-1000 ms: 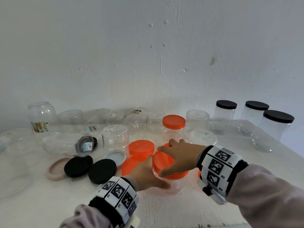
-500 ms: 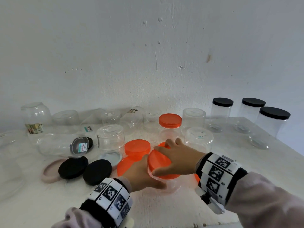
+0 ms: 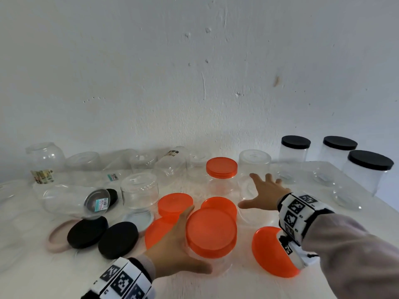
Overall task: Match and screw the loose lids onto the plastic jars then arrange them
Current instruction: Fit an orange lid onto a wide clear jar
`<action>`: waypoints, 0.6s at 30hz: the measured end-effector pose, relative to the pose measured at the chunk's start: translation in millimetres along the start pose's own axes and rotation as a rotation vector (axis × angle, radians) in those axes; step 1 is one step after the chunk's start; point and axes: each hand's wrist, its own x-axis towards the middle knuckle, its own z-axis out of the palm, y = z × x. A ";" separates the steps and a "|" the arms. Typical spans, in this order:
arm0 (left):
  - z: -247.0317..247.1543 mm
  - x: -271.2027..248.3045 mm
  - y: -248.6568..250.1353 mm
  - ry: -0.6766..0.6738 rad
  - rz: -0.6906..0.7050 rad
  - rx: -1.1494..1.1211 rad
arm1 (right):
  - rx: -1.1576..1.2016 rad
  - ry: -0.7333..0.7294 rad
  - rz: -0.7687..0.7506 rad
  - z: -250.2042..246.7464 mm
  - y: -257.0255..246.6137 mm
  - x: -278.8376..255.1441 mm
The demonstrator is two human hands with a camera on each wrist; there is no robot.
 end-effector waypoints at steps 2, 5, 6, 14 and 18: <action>-1.4 1.6 6.1 0.039 0.000 0.022 | 0.052 -0.039 -0.001 2.5 6.8 4.8; -2.6 6.2 17.7 0.068 0.001 0.126 | 0.097 -0.028 -0.025 3.5 13.8 7.7; -2.6 8.6 22.5 0.066 0.002 0.151 | 0.111 -0.027 -0.032 2.2 16.3 7.8; 3.1 52.6 74.1 0.107 0.143 0.130 | 0.133 0.085 -0.072 -22.2 72.5 -9.1; 17.7 90.4 92.6 0.147 0.185 0.131 | 0.112 0.122 -0.024 -23.4 103.7 -24.5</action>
